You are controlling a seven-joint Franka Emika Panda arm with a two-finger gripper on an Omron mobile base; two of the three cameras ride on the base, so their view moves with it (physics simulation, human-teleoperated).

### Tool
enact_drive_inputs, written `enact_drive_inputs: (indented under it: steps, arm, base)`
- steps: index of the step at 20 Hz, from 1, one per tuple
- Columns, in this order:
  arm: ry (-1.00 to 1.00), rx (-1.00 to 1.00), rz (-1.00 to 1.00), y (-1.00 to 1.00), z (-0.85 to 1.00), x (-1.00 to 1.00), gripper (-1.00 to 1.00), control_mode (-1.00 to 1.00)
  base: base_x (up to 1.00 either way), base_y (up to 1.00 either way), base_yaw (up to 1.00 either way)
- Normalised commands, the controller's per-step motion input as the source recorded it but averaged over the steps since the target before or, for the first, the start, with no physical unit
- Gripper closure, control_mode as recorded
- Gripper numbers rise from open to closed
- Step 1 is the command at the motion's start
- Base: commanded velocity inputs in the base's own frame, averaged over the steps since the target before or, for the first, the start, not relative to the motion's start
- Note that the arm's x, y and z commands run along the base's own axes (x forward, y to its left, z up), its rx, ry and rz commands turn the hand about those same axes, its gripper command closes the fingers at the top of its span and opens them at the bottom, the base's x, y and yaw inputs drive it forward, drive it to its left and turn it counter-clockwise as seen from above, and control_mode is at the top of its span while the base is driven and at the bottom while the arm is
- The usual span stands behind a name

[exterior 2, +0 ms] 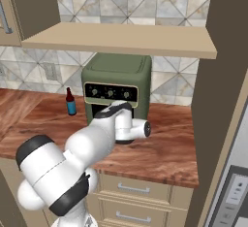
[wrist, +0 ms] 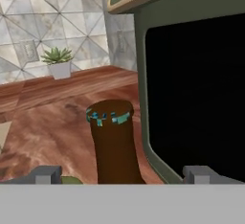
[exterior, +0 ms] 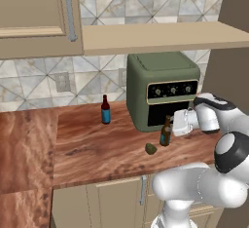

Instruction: Place the beers on the top shelf of the fridge to keep them out of children's reach, and place the kiwi on lower shelves for easy access.

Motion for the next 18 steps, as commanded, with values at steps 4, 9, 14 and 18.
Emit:
enact_drive_inputs:
  steps: [4,9,14,18]
  arm:
    - [0.0,0.0,0.0,0.0,-0.13,0.07,-1.0,-1.0]
    - [0.0,0.0,0.0,0.0,-0.07,0.1,-1.0,-1.0]
    - [0.0,0.0,0.0,0.02,-0.03,0.01,-1.0,-1.0]
    - [0.0,0.0,0.0,0.09,-0.02,0.0,-1.0,-1.0]
  base:
    - [0.0,0.0,0.0]
    - [0.0,0.0,0.0]
    - [0.0,0.0,0.0]
    - [0.0,0.0,0.0]
